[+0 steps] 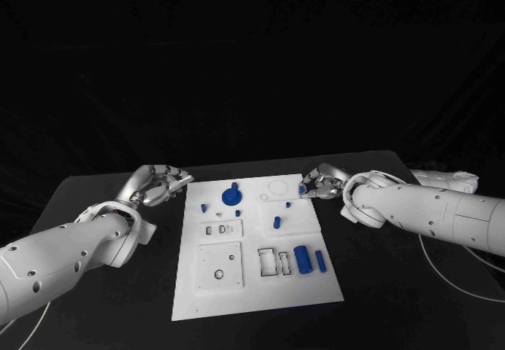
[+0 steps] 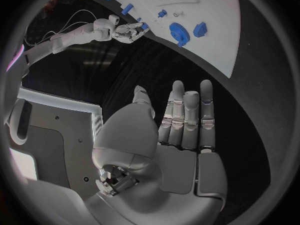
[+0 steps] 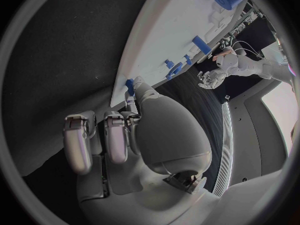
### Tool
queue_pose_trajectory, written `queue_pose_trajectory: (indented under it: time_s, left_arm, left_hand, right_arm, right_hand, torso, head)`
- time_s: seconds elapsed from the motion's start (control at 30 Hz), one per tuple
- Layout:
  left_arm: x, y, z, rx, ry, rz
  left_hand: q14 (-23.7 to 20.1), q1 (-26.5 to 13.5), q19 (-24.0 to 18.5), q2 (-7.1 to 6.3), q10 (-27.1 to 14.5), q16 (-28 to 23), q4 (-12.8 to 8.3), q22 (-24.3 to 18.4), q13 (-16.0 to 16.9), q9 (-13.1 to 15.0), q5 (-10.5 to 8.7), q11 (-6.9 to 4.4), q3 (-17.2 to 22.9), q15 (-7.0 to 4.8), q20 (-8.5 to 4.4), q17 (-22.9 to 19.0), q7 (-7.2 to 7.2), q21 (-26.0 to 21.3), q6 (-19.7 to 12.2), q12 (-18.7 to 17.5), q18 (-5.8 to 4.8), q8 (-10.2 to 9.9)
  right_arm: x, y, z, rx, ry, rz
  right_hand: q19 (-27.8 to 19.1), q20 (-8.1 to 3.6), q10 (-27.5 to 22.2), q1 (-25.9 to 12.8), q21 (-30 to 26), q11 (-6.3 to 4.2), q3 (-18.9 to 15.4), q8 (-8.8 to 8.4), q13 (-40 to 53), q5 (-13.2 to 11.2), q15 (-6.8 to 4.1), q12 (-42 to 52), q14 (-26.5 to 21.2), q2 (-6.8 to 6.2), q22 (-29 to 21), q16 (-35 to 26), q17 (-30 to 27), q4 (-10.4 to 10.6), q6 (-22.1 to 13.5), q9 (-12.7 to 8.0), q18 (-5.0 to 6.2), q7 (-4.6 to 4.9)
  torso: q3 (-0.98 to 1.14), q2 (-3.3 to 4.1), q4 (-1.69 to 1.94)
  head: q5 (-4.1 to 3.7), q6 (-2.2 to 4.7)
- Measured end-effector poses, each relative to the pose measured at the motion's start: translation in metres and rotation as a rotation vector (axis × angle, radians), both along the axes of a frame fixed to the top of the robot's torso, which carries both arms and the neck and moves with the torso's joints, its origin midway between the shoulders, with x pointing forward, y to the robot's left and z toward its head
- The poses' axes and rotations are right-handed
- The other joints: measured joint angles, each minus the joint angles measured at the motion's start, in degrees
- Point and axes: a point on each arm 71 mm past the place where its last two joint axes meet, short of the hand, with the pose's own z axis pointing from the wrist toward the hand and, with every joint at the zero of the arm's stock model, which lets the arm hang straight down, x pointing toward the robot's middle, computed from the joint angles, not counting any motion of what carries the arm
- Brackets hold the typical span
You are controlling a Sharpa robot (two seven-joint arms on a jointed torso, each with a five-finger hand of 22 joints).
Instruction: Assemble the parts on the task board
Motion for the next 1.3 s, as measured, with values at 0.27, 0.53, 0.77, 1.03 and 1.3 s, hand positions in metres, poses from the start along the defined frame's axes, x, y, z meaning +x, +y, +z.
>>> queue_pose_trajectory:
  time_s: [0.27,0.53,0.77,1.03,1.3]
  left_arm:
    - [0.0,0.0001,0.0,0.0,0.0,0.0]
    - [0.0,0.0003,0.0,0.0,0.0,0.0]
    - [-0.0001,0.0,0.0,0.0,0.001,-0.001]
    - [-0.0004,-0.0005,0.0001,-0.001,0.001,-0.002]
    - [-0.0004,-0.0002,0.0001,-0.001,0.001,-0.002]
  left_hand:
    - [0.0,0.0,0.0,0.0,0.0,0.0,0.1,0.0,0.0,0.0,0.0,0.0,-0.1,0.0,0.0,0.0,0.0,-0.3,0.0,0.0,0.0,0.0]
    - [0.0,0.0,0.0,0.0,0.0,0.0,0.1,0.0,-0.1,0.1,0.0,0.0,-0.1,0.0,0.0,0.0,0.0,-0.3,0.0,0.0,0.0,0.0]
    - [0.0,0.0,0.0,0.0,0.0,0.0,0.1,0.0,-0.1,0.0,0.0,0.0,-0.1,0.0,0.0,0.0,0.0,-0.3,0.0,0.0,-0.01,0.0]
    - [0.0,0.0,0.0,0.0,0.0,0.0,0.1,0.0,-0.1,0.0,0.0,0.0,-0.1,0.0,0.0,0.0,0.0,-0.3,0.0,0.0,0.0,0.0]
    - [0.0,0.0,0.0,0.0,0.0,0.0,0.1,0.0,-0.1,0.0,0.0,0.0,-0.1,0.0,0.0,0.0,0.0,-0.3,0.0,0.0,0.0,0.0]
  right_arm:
    - [0.0003,0.0005,-0.0001,-0.001,0.001,0.0]
    - [0.0003,0.0002,-0.0002,-0.003,0.001,-0.001]
    - [0.0008,0.0005,-0.0001,-0.006,-0.001,-0.004]
    - [0.0007,0.0011,0.0003,-0.006,-0.008,-0.005]
    - [-0.0018,0.0039,0.002,0.018,-0.023,-0.013]
  right_hand:
    - [0.0,0.0,0.0,0.3,0.0,0.01,0.0,0.0,0.1,0.0,0.0,-0.2,0.0,0.32,0.0,0.0,0.0,0.0,0.5,0.0,0.0,0.13]
    - [0.0,0.0,-0.1,0.5,0.0,0.11,0.1,0.08,0.1,0.0,0.0,-0.1,0.0,0.52,0.0,0.0,0.0,0.1,0.9,0.0,0.0,0.21]
    - [0.0,0.0,-0.2,0.9,0.0,0.21,0.3,1.09,0.1,-0.1,0.0,-0.1,0.0,1.67,0.0,0.0,0.0,0.6,4.0,0.0,0.0,-0.19]
    - [0.0,0.0,-0.1,0.7,0.0,0.09,0.3,1.8,0.1,-0.4,0.0,-0.4,0.0,1.9,0.0,0.0,0.0,0.7,5.3,0.2,0.0,-0.16]
    - [0.0,0.0,-0.1,0.7,0.0,0.09,0.3,1.8,0.0,-0.5,0.0,-0.4,0.0,1.91,0.0,0.0,0.0,0.7,5.5,0.2,0.0,0.05]
  torso:
    - [0.02,0.0,-0.06]
    - [0.03,0.01,-0.02]
    - [0.0,0.03,-0.01]
    - [0.0,0.03,0.0]
    - [0.0,-0.02,-0.02]
  head:
    - [0.3,0.03]
    - [0.27,0.36]
    - [0.46,0.31]
    - [0.74,0.16]
    - [1.02,0.26]
